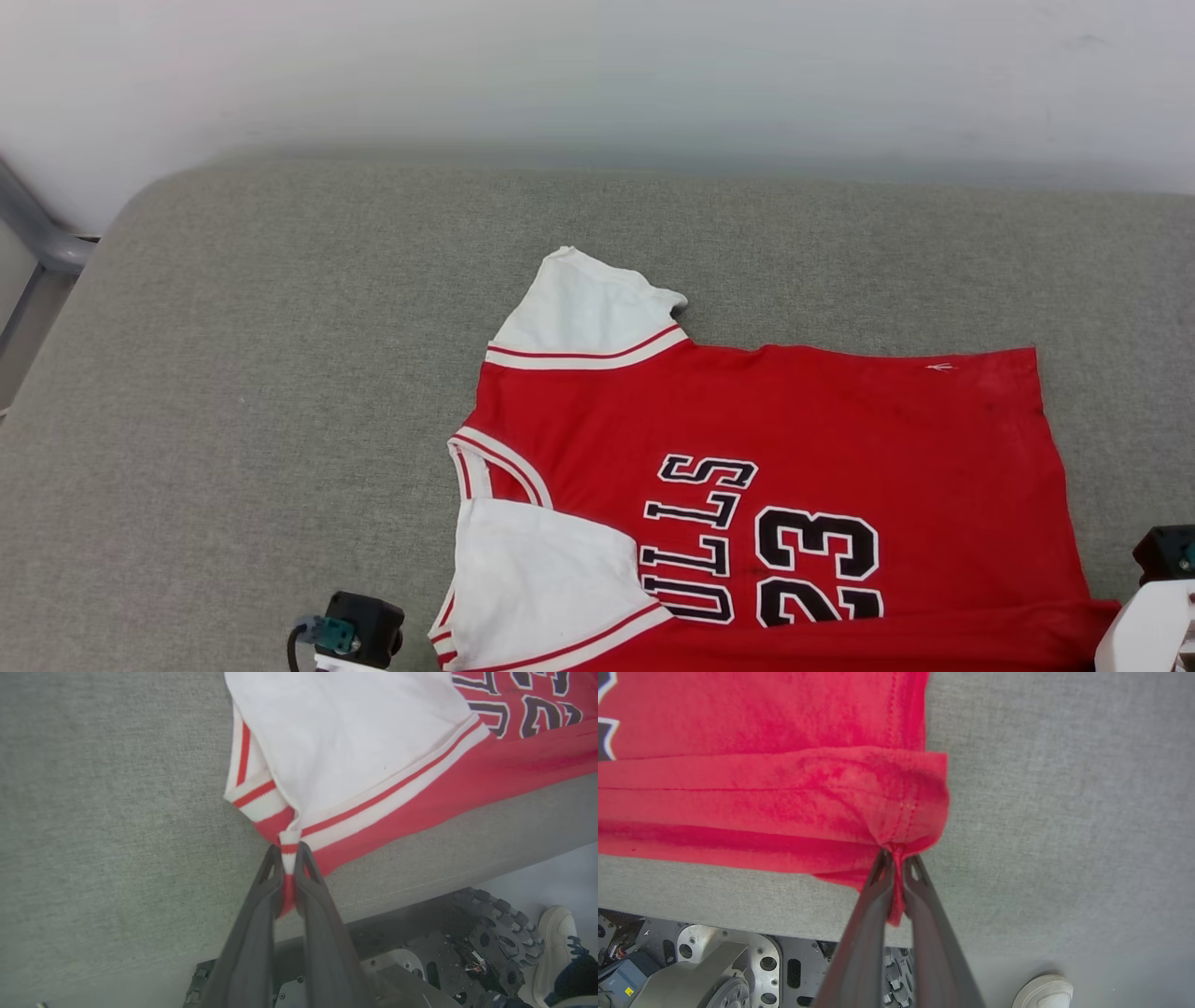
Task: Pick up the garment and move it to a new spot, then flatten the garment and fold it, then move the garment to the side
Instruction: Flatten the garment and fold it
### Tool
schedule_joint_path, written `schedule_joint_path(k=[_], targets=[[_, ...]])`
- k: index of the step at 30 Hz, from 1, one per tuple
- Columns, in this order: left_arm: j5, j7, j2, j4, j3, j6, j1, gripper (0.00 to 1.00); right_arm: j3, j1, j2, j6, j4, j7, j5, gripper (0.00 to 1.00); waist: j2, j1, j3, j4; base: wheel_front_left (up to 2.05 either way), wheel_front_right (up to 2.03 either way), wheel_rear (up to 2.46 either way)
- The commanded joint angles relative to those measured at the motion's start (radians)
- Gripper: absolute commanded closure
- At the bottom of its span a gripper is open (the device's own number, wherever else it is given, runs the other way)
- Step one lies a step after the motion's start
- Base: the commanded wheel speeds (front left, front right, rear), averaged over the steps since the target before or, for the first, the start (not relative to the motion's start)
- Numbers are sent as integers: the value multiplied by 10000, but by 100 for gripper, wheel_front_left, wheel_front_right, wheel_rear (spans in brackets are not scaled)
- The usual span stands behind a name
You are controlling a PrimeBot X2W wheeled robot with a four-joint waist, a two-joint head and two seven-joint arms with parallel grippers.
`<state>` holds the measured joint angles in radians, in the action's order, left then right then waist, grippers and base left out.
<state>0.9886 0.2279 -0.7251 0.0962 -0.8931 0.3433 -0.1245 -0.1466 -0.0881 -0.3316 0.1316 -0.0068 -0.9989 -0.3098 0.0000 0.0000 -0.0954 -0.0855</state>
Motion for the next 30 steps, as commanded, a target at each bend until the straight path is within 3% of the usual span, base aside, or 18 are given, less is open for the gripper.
schedule_joint_path(k=[1,2,3,4,10,15,23,30], targets=[[10,-18,35,-107,-23,-62,-53,100,4,-132,20,-19,62,59,72,100,0,0,3,9,0,0,0],[-5,-6,54,-201,-51,-94,-74,100,14,-99,45,-19,113,99,98,100,0,0,9,17,0,0,0],[-43,-9,70,-276,-84,-144,-99,78,46,-35,42,-19,132,208,141,99,0,0,18,23,0,0,0],[-96,-29,87,-356,-116,-156,-132,3,129,22,-1,-19,139,346,143,0,0,0,32,27,0,0,0],[-216,-602,314,-645,69,-303,-290,0,301,266,-147,-17,317,1094,111,0,0,0,264,61,0,0,0],[-465,-1524,402,-845,369,-526,-454,0,434,611,-275,-16,128,2391,211,0,0,0,557,88,0,0,0],[-1100,-4209,805,-875,1291,-635,-665,0,496,1125,-21,-17,-561,5503,417,0,0,0,825,180,0,0,0],[-2055,-4899,1073,-702,1949,-548,-445,0,566,968,524,-16,-908,8004,794,0,0,0,555,211,0,0,0]])
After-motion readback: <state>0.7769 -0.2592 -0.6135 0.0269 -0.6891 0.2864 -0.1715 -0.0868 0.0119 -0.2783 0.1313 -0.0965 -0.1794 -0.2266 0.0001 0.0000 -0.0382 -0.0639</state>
